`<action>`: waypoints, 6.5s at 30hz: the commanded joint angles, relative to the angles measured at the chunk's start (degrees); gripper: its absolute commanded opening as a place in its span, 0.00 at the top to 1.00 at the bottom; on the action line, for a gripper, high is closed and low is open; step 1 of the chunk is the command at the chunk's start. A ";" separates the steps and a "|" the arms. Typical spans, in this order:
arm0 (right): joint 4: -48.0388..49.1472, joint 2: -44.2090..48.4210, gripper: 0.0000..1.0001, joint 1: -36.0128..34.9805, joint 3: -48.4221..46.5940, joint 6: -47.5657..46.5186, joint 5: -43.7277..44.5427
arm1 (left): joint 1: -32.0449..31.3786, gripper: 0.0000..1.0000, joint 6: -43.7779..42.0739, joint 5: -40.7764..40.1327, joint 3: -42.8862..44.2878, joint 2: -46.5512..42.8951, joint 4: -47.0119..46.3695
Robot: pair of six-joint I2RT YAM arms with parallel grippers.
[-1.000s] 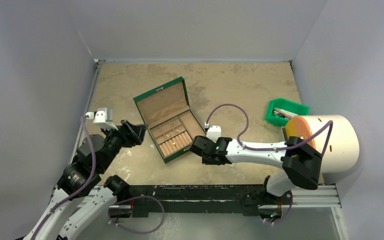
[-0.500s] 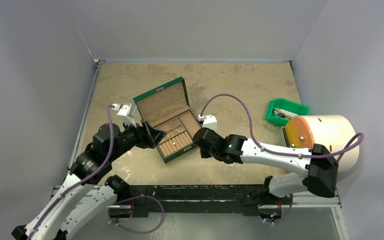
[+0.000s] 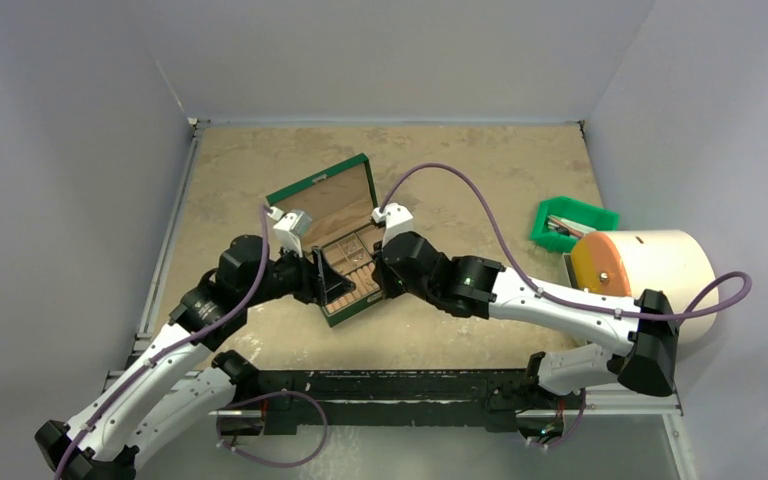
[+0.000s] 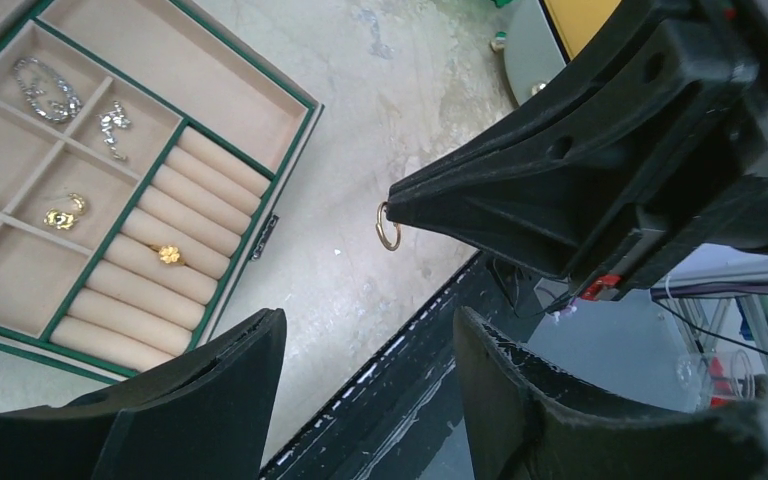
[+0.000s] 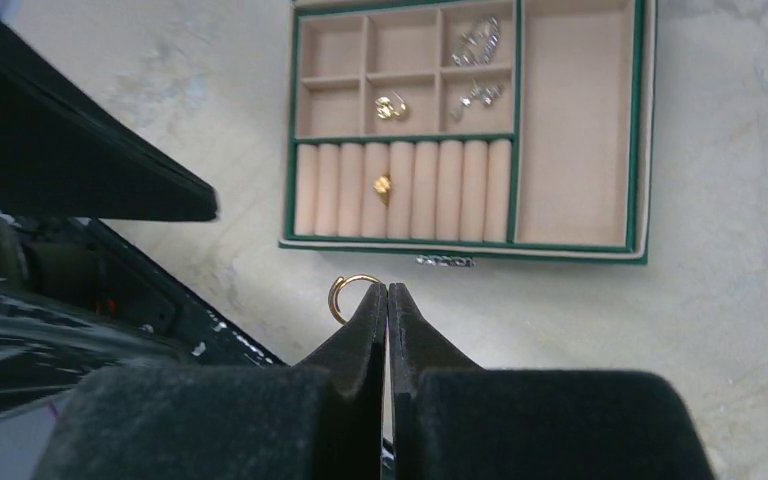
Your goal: Organize the mixed jewelry
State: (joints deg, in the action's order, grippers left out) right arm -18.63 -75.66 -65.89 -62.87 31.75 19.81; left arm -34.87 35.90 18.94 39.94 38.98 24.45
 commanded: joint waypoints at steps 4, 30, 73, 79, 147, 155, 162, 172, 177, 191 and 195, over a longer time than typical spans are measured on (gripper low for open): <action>5.16 -0.14 1.00 -0.21 -4.87 -5.01 -4.41 | 0.27 0.40 -0.23 3.52 0.12 -0.04 -4.24; 15.02 1.15 1.00 -1.64 0.92 -9.46 -9.05 | 0.25 0.66 0.14 3.74 0.12 -0.83 -4.84; 21.14 4.96 0.98 -4.16 5.82 -9.08 -5.90 | 0.24 1.00 0.31 5.42 -0.24 -0.66 -5.78; 18.76 7.34 0.74 -4.17 6.64 -8.27 -6.18 | 0.24 1.00 0.16 5.49 -0.34 -1.27 -5.92; 34.23 20.66 0.71 1.46 15.57 0.49 -38.32 | 0.24 1.00 8.31 28.43 -6.50 -11.06 -27.86; 36.25 19.60 0.72 1.64 15.39 0.78 -40.27 | 0.24 1.00 8.57 28.65 -6.64 -11.07 -28.23; 36.81 19.63 0.79 1.73 15.68 0.99 -40.90 | 0.24 1.00 8.67 28.77 -6.66 -11.13 -28.23; 38.20 19.74 1.00 2.08 16.65 1.48 -41.87 | 0.24 1.00 8.66 28.63 -6.64 -11.13 -28.16; 38.41 20.06 1.00 2.17 17.07 1.74 -41.53 | 0.25 0.99 8.00 27.64 -6.20 -11.21 -26.75; 23.70 18.96 1.00 2.17 11.53 0.04 -29.35 | 0.29 0.48 1.40 17.73 -2.24 -11.29 -14.14; 17.15 16.72 1.00 2.17 8.34 -0.93 -23.95 | 0.25 0.47 0.41 14.68 -1.42 -11.44 -11.53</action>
State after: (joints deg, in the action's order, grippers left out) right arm 4.99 -57.41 -63.94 -49.21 32.58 -11.31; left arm -34.87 39.20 38.06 35.42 28.10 10.52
